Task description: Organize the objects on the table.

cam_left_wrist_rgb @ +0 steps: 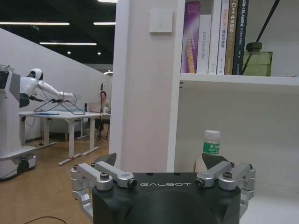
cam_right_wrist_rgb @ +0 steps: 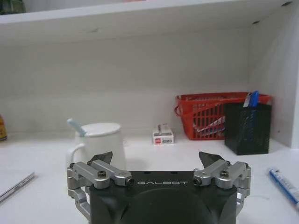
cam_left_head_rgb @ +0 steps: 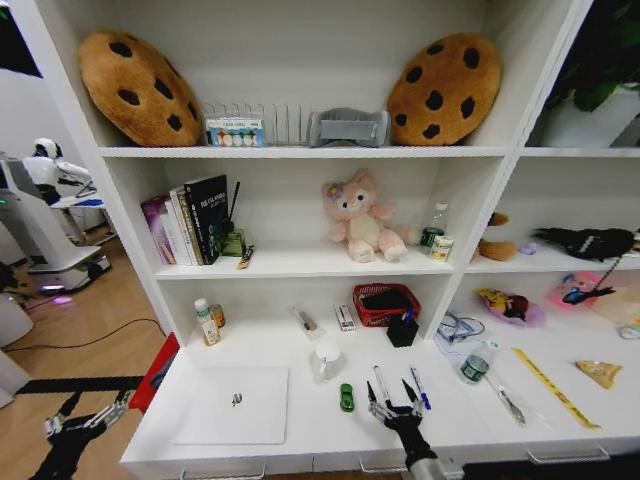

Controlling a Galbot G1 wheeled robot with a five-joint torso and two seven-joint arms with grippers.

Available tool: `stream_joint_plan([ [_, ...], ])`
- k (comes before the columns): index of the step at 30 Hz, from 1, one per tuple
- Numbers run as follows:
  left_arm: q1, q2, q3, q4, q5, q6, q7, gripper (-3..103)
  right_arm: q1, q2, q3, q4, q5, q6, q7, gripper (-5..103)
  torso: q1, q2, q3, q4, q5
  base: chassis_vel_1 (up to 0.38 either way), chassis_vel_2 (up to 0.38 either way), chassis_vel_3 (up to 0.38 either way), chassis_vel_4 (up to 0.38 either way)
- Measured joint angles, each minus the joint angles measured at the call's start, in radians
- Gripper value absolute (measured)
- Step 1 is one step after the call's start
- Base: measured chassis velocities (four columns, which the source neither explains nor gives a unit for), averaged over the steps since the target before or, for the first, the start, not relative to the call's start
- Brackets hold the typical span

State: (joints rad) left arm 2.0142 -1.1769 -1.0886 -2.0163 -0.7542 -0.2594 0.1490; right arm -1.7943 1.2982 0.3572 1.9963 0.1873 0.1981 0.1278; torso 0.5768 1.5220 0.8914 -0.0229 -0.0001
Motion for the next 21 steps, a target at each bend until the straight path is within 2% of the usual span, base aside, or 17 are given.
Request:
stream_joint_plan([
  [6,0.0,0.001,0.001,0.0,0.001,0.0,0.0,100,0.056,0.029,-0.084,-0.074,-0.039,-0.015,0.024,100,0.0,0.0,0.0,0.0,0.0,0.0,0.0,0.0,0.0],
  [19,0.0,0.001,0.001,-0.001,0.001,0.0,0.0,100,0.138,0.06,-0.139,-0.161,-0.054,-0.04,0.054,100,0.0,0.0,0.0,0.0,0.0,0.0,0.0,0.0,0.0],
  [21,0.0,0.001,0.002,-0.001,0.001,0.0,0.0,100,0.145,0.063,-0.143,-0.171,-0.056,-0.043,0.058,103,0.0,0.0,0.0,0.0,0.0001,0.0,0.0,0.0,0.0],
])
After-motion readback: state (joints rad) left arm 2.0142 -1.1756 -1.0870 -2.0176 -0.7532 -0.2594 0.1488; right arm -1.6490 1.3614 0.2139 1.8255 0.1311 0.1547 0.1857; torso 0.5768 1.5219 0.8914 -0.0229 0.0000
